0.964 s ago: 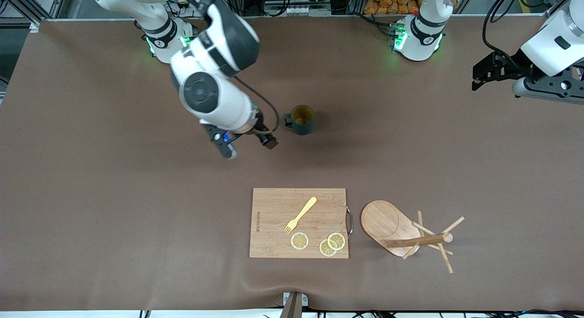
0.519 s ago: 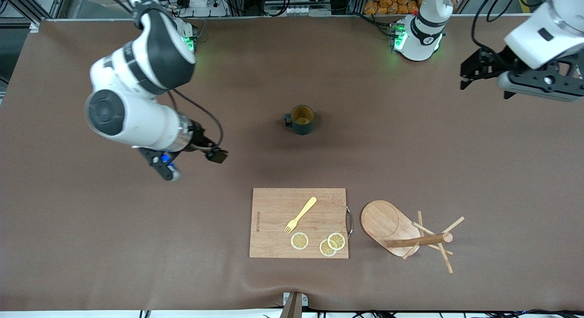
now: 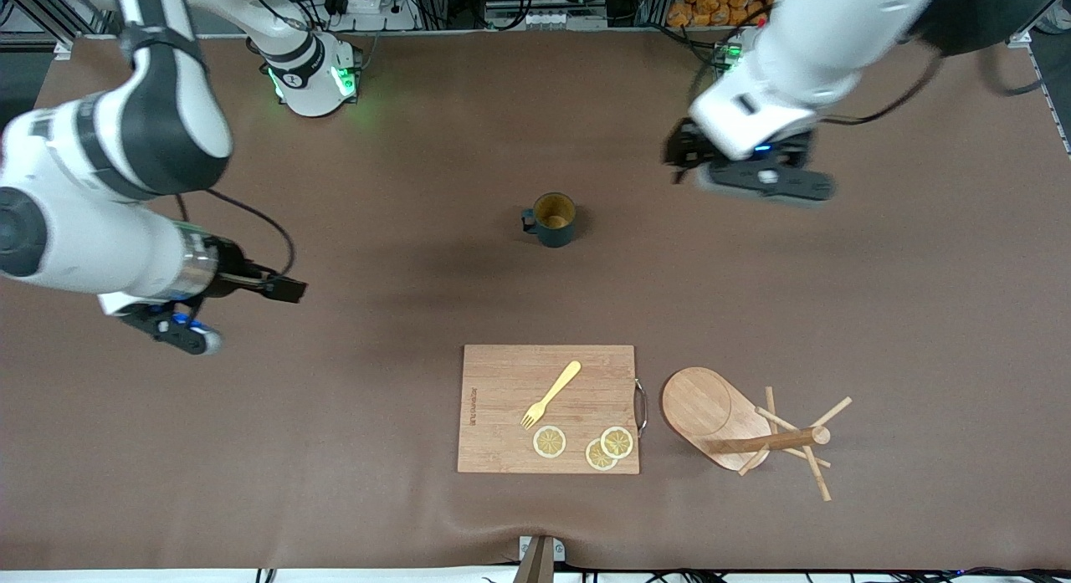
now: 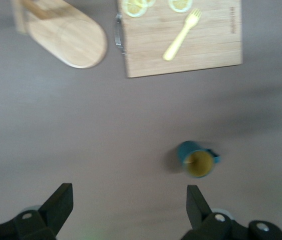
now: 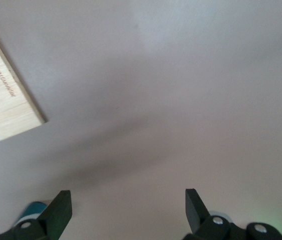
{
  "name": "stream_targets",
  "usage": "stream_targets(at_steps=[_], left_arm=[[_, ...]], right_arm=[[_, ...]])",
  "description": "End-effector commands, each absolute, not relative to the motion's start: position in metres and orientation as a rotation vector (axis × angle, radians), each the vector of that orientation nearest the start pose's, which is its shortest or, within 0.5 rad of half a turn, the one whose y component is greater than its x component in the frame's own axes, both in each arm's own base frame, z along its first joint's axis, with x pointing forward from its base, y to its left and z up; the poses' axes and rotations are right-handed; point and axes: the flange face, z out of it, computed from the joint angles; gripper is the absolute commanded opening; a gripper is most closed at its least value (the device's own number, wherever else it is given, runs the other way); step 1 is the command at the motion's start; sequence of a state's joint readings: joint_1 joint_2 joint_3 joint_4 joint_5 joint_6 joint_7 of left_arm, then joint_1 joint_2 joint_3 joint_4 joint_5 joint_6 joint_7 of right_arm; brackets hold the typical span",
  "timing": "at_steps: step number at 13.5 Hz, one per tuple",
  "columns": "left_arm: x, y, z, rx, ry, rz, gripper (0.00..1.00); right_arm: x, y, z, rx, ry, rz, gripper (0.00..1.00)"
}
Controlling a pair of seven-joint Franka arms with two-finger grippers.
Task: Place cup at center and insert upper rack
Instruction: 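Lower the left gripper to the mug while the right arm withdraws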
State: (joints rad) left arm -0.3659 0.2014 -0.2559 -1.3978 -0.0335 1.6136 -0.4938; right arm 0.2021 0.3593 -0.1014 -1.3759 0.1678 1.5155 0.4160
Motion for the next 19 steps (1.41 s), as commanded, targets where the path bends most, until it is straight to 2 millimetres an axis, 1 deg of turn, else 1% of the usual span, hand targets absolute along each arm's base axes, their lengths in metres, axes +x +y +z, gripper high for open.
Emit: stream_targets(at_steps=[1,2,3,4,5,6,7,8,9,10,11,12,14,16,18,19], left_arm=[[0.497,-0.414,0.574,-3.225,0.065,-0.020,1.00],[0.485,-0.443,0.558,-3.208,0.048,-0.037,1.00],[0.472,-0.467,0.542,-3.179,0.025,-0.059,1.00],[0.456,-0.493,0.526,-3.149,-0.007,-0.095,1.00],[0.439,-0.521,0.505,-3.119,-0.036,-0.136,1.00],[0.420,-0.546,0.487,-3.096,-0.032,-0.178,1.00],[0.399,-0.568,0.466,-3.065,-0.017,-0.219,1.00],[0.385,-0.585,0.448,-3.038,-0.019,-0.256,1.00],[0.372,-0.599,0.429,-3.019,-0.017,-0.289,1.00],[0.358,-0.612,0.410,-2.998,-0.010,-0.326,1.00],[0.343,-0.626,0.388,-2.972,-0.008,-0.366,1.00],[0.327,-0.636,0.368,-2.942,-0.011,-0.400,1.00],[0.299,-0.652,0.335,-2.882,-0.041,-0.522,1.00],[0.289,-0.657,0.307,-2.846,-0.107,-0.607,1.00],[0.267,-0.661,0.282,-2.852,-0.158,-0.609,1.00],[0.263,-0.659,0.272,-2.861,-0.216,-0.610,1.00]], right_arm=[[0.633,0.029,0.512,-3.055,0.246,0.341,1.00],[0.631,0.009,0.518,-3.052,0.157,0.325,1.00],[0.629,-0.011,0.521,-3.045,0.100,0.323,1.00],[0.625,-0.028,0.526,-3.046,0.052,0.323,1.00],[0.619,-0.041,0.535,-3.062,0.011,0.310,1.00],[0.614,-0.049,0.546,-3.093,-0.037,0.295,1.00],[0.605,-0.062,0.555,-3.099,-0.047,0.313,1.00],[0.595,-0.070,0.562,-3.094,-0.025,0.319,1.00],[0.580,-0.072,0.567,-3.093,-0.020,0.297,1.00],[0.564,-0.073,0.570,-3.101,-0.018,0.210,1.00],[0.546,-0.073,0.567,-3.107,-0.019,0.136,1.00],[0.535,-0.073,0.562,-3.107,-0.021,0.119,1.00],[0.532,-0.082,0.564,-3.113,-0.054,0.112,1.00],[0.534,-0.082,0.563,-3.122,-0.067,0.107,1.00],[0.533,-0.083,0.563,-3.121,-0.067,0.112,1.00],[0.535,-0.085,0.565,-3.123,-0.065,0.100,1.00]])
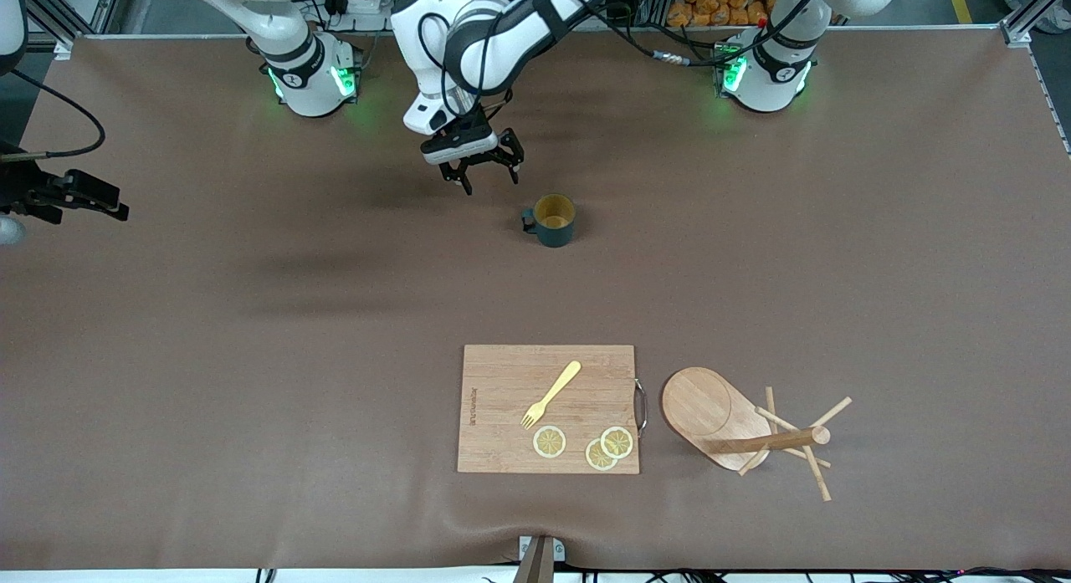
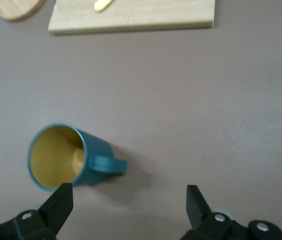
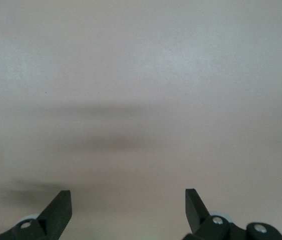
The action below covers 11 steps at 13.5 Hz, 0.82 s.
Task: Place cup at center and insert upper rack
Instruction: 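Lower the left gripper to the mug while the right arm withdraws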
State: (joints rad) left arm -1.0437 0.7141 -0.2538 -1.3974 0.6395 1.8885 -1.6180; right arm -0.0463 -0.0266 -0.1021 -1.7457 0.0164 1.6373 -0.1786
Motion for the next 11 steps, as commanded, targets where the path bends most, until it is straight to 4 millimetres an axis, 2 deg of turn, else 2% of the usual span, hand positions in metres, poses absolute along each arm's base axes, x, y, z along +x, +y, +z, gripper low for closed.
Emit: stream_targets(at_steps=[1,3,4,8,11], left_arm=[[0.258,-0.657,0.263,-2.872,-0.257,-0.608,1.00],[0.253,-0.651,0.245,-2.845,-0.266,-0.624,1.00],[0.246,-0.648,0.234,-2.826,-0.253,-0.653,1.00],[0.238,-0.640,0.197,-2.790,-0.265,-0.738,1.00],[0.238,-0.640,0.176,-2.788,-0.273,-0.781,1.00]], right_arm=[[0.539,-0.085,0.572,-3.127,-0.065,0.077,1.00],[0.554,-0.080,0.584,-3.143,-0.078,0.042,1.00],[0.560,-0.087,0.594,-3.149,-0.061,0.002,1.00],[0.559,-0.096,0.640,-3.158,-0.037,-0.120,1.00],[0.556,-0.085,0.640,-3.142,-0.060,-0.069,1.00]])
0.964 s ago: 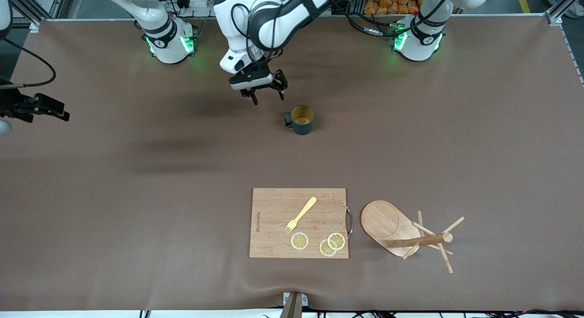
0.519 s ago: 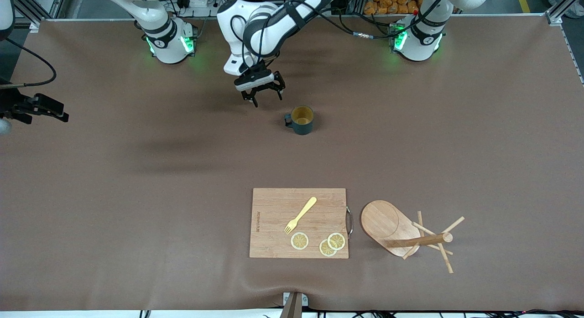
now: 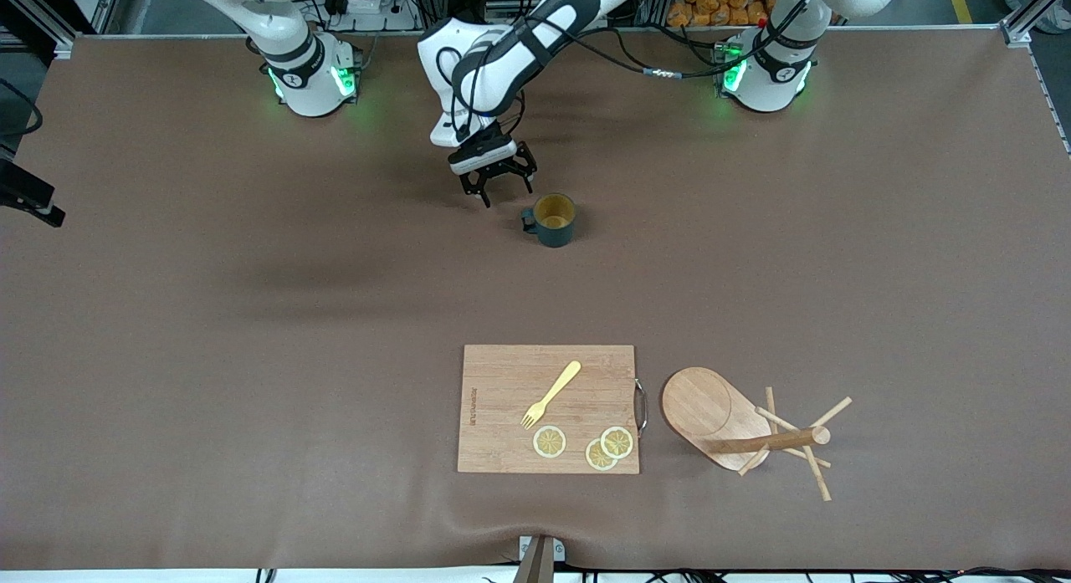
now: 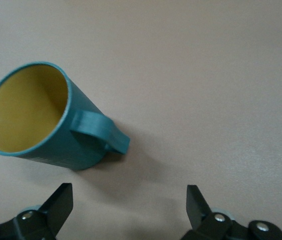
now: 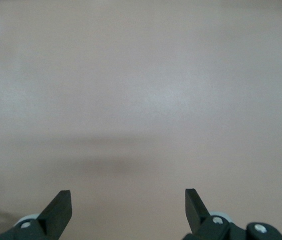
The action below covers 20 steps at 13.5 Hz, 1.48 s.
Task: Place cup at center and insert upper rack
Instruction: 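Grasp the teal mug's handle with the left gripper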
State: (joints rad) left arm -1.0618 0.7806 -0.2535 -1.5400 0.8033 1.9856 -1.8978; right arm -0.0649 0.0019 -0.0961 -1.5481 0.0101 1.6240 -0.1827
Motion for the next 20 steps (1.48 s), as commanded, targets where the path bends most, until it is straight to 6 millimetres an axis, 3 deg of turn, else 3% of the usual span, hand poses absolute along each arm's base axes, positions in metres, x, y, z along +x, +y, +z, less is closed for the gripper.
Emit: stream_targets(at_steps=[1,3,6,7,11,14,20], left_arm=[[0.240,-0.639,0.168,-2.778,-0.296,-0.842,1.00],[0.242,-0.638,0.156,-2.765,-0.342,-0.983,1.00],[0.243,-0.638,0.147,-2.758,-0.371,-1.119,1.00],[0.244,-0.638,0.146,-2.757,-0.378,-1.133,1.00],[0.250,-0.632,0.134,-2.721,-0.335,-1.184,1.00],[0.259,-0.631,0.134,-2.708,-0.331,-1.215,1.00],[0.266,-0.624,0.116,-2.655,-0.234,-1.305,1.00]], right_arm=[[0.554,-0.083,0.640,-3.138,-0.068,-0.045,1.00],[0.556,-0.075,0.642,-3.140,-0.089,-0.061,1.00],[0.559,-0.029,0.658,-3.153,-0.217,-0.101,1.00],[0.559,-0.026,0.662,-3.182,-0.229,-0.116,1.00],[0.559,-0.026,0.671,-3.192,-0.229,-0.140,1.00],[0.558,-0.044,0.672,-3.191,-0.190,-0.149,1.00],[0.552,-0.058,0.670,-3.187,-0.150,-0.109,1.00]])
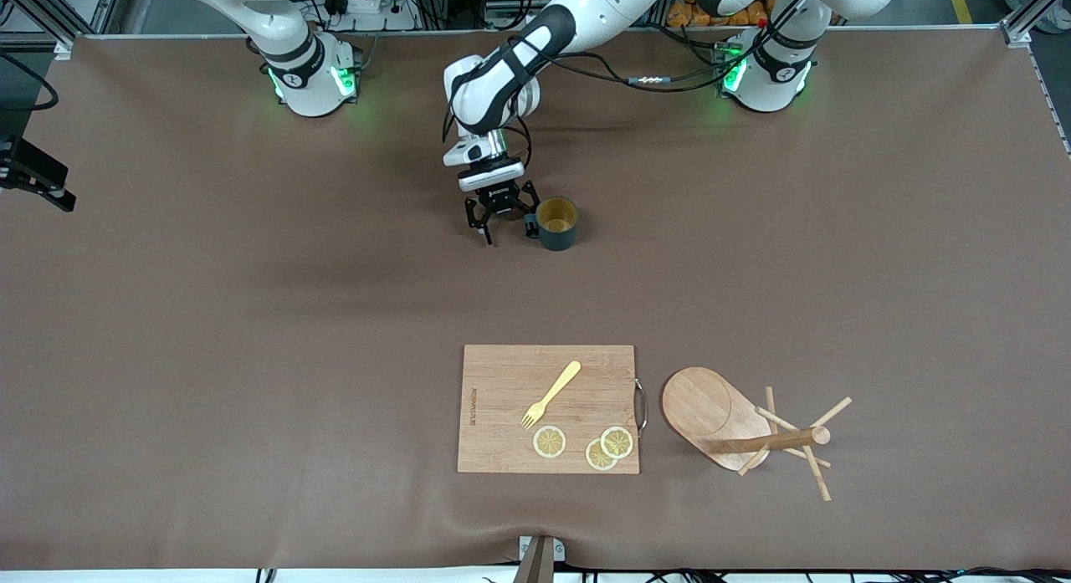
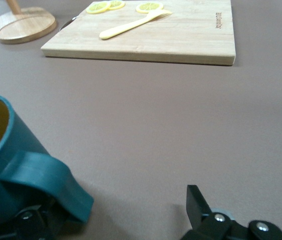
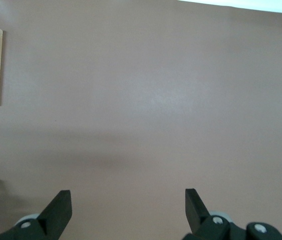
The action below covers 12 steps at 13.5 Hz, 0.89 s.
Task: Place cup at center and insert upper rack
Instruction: 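Grasp the teal mug's handle with the left gripper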
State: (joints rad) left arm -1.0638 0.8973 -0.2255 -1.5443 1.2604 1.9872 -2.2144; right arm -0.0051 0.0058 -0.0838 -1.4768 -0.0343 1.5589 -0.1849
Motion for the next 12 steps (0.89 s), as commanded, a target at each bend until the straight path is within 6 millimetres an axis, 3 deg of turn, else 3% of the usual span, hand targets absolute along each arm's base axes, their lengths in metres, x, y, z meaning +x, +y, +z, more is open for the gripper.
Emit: stream_targets(at_steps=[1,3,4,8,12], left_arm=[[0.272,-0.621,0.113,-2.641,-0.243,-1.313,0.98],[0.273,-0.620,0.113,-2.651,-0.323,-1.331,0.25],[0.273,-0.620,0.113,-2.654,-0.346,-1.336,0.00],[0.274,-0.621,0.116,-2.657,-0.354,-1.341,0.00],[0.282,-0.624,0.134,-2.665,-0.395,-1.351,0.00]], right_arm=[[0.553,-0.057,0.671,-3.188,-0.155,-0.121,1.00],[0.553,-0.056,0.672,-3.189,-0.157,-0.121,1.00],[0.554,-0.058,0.671,-3.188,-0.150,-0.122,1.00],[0.554,-0.053,0.670,-3.185,-0.160,-0.115,1.00],[0.554,-0.055,0.670,-3.186,-0.155,-0.112,1.00]])
